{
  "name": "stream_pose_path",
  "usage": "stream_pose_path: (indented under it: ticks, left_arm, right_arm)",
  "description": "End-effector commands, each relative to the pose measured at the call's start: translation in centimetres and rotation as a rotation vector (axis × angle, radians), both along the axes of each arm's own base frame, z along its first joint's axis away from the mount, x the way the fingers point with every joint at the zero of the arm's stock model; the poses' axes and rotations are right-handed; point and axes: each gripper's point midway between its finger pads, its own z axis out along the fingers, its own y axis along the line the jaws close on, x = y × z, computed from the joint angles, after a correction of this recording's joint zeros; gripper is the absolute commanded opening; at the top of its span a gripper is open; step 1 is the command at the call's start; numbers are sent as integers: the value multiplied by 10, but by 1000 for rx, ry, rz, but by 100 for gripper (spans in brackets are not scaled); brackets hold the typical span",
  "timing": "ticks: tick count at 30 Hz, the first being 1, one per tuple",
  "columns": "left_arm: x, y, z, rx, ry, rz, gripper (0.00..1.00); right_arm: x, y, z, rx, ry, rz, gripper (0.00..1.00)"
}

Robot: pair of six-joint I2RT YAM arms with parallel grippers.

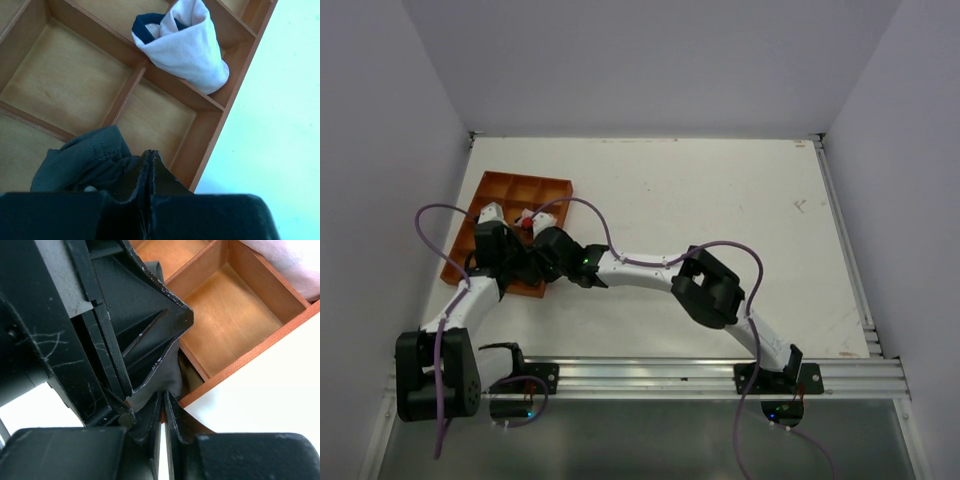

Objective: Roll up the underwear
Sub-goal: Place the rolled underwear into the container

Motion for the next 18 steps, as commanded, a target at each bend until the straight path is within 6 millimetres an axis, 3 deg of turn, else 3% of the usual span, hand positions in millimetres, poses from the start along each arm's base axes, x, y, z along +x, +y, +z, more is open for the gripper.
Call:
stream_pose_path:
  ticks: [1,2,7,12,18]
  left_arm:
    - [-43,-15,-43,-8,170,-53,0]
    - [-47,-16,-46,-9,178,-47,0]
    - [-51,-23,-47,-14,163,-55,0]
    - [-51,-21,-46,-12,163,-33,0]
    - [-38,-16,-32,11,118,-21,0]
  right_arm:
    - [-13,-27,7,-78,-9,40,14]
    - [-19,-34,-1,-83,3,51,15]
    - [-35,-43,55,133,-26,70,18]
    - [-36,-55,86,184,-59,56,18]
    - [-34,-66,96,147,-88,52,19]
